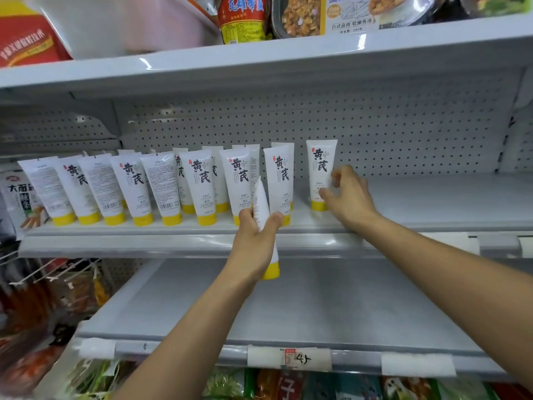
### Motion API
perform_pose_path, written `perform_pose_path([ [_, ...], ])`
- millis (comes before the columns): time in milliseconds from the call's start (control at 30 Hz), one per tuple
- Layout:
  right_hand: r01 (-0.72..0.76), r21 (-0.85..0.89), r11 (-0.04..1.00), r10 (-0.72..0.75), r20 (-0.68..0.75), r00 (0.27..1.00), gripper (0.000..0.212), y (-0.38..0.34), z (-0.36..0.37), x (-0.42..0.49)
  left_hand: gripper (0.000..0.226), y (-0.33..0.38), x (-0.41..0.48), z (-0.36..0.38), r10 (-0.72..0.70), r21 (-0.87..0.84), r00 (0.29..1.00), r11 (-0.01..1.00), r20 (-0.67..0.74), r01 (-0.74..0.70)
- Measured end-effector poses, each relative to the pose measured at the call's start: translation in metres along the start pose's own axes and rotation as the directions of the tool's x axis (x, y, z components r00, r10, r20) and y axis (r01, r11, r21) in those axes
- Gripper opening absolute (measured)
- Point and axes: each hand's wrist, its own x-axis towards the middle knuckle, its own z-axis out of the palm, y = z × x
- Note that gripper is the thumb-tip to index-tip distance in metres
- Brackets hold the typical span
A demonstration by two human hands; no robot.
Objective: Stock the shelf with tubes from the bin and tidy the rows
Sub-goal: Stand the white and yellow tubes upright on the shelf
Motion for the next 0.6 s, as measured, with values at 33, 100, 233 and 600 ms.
perform_pose_path([
  [33,0.104,0.007,0.995,-0.104,-0.022,0.994,0.026,-0.008,-0.004,-0.012,0.031,0.003,-0.003,0.0,0.007,-0.01,1.0,1.0,-0.007,-0.007],
  [100,0.209,0.183,0.961,-0.237,0.142,0.961,0.012,-0.022,-0.01,-0.036,0.035,0.008,-0.008,0.002,0.012,-0.012,1.0,1.0,-0.026,-0.012],
  [233,0.064,0.348,0.935,-0.297,0.676,0.675,0.02,-0.045,-0.023,-0.077,0.043,0.016,-0.015,0.009,0.02,0.005,0.998,1.0,-0.066,-0.02],
  [600,-0.021,0.419,0.908,-0.246,0.571,0.783,0.02,-0.038,-0.032,-0.091,0.042,0.022,-0.027,0.005,0.046,0.104,0.996,0.993,0.082,-0.054],
])
